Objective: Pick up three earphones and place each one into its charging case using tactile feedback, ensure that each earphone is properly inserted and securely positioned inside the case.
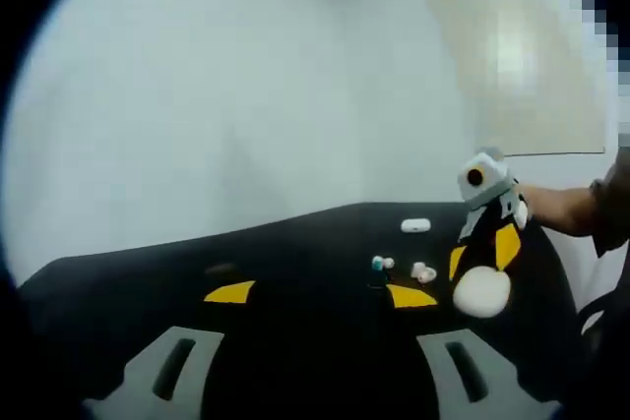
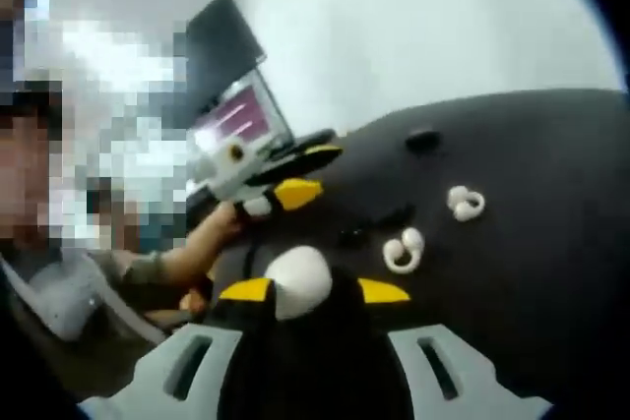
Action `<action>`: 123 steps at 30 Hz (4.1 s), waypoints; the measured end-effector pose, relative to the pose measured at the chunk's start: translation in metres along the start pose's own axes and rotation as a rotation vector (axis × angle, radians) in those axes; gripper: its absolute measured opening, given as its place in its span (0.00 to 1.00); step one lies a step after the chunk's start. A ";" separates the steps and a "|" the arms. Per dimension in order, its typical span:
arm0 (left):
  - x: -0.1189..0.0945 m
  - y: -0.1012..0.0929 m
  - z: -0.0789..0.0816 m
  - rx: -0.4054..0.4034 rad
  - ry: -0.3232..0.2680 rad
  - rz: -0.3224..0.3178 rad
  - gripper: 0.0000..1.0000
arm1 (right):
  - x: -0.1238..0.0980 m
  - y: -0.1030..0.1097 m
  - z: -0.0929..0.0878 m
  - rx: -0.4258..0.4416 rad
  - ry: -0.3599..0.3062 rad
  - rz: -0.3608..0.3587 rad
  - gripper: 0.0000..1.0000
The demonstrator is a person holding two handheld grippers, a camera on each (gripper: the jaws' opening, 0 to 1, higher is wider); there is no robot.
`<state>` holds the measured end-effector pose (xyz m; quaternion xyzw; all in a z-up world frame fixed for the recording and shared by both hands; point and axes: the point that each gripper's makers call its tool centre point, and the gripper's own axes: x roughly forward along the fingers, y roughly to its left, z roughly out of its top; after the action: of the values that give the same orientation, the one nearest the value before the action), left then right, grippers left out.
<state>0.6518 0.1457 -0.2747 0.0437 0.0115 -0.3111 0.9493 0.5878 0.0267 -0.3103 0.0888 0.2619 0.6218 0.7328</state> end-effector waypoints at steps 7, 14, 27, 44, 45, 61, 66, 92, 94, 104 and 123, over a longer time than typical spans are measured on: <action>-0.001 -0.001 0.000 0.000 -0.001 -0.006 0.47 | 0.011 0.011 -0.006 -0.103 0.054 -0.033 0.37; -0.007 -0.038 0.014 -0.058 -0.069 -0.216 0.44 | 0.018 0.021 -0.017 -0.503 0.125 -0.044 0.26; -0.019 -0.110 0.001 0.114 -0.022 -0.528 0.33 | 0.016 0.020 -0.014 -0.638 0.093 -0.025 0.22; -0.024 -0.123 0.002 0.059 0.009 -0.562 0.21 | 0.022 0.025 -0.010 -0.831 0.039 -0.021 0.21; -0.024 -0.123 0.001 0.072 0.009 -0.560 0.20 | 0.021 0.024 -0.012 -0.792 0.048 -0.013 0.21; -0.020 -0.130 -0.016 0.147 0.084 -0.589 0.20 | 0.026 0.033 -0.012 -0.698 0.037 0.029 0.22; -0.024 -0.131 -0.015 0.045 0.124 -0.620 0.19 | 0.026 0.036 -0.015 -0.655 0.043 0.044 0.21; -0.027 -0.134 -0.013 -0.264 0.241 -0.680 0.21 | 0.026 0.039 -0.017 -0.894 0.029 0.029 0.20; -0.027 -0.135 -0.013 -0.257 0.236 -0.676 0.21 | 0.026 0.037 -0.016 -0.861 0.034 0.031 0.20; -0.028 -0.137 -0.016 -0.150 0.206 -0.652 0.18 | 0.021 0.038 -0.006 -0.392 0.019 0.170 0.26; -0.030 -0.129 -0.011 -0.147 0.186 -0.658 0.19 | 0.028 0.041 -0.017 -0.605 0.039 0.108 0.21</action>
<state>0.5519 0.0608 -0.2944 -0.0025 0.1340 -0.5935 0.7936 0.5469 0.0583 -0.3136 -0.1315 0.0736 0.7112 0.6866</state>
